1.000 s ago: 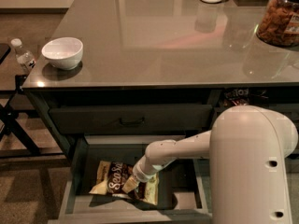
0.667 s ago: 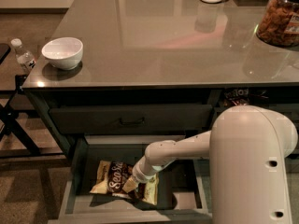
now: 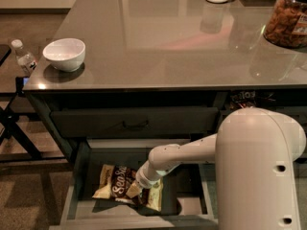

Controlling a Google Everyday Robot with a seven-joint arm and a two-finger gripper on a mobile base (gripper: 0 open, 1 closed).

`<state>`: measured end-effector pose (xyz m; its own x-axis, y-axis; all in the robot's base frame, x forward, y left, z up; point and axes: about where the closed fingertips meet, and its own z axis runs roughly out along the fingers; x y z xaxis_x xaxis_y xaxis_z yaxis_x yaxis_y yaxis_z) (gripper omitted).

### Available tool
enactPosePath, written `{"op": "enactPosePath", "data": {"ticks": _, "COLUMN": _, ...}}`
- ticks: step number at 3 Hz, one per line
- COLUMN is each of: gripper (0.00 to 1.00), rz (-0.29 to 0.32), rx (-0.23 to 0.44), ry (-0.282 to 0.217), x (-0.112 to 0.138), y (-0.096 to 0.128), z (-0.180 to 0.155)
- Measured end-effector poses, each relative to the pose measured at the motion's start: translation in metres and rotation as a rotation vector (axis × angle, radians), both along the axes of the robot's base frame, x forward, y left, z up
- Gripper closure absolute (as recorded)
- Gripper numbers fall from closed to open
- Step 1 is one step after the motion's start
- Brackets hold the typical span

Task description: Pick brown chip bag from middle drawer and place on counter

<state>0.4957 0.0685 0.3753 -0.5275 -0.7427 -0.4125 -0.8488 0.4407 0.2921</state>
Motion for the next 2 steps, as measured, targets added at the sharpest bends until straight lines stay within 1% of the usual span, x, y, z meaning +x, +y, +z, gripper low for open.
{"op": "enactPosePath", "data": {"ticks": 1, "gripper": 1.0, "rz": -0.005, "rx": 0.026, "ry": -0.026, "x": 0.004, "y": 0.003, "z": 0.027}}
{"op": "enactPosePath", "data": {"ticks": 2, "gripper": 1.0, "rz": -0.013, "rx": 0.065, "ry": -0.038, "x": 0.009, "y": 0.003, "z": 0.06}}
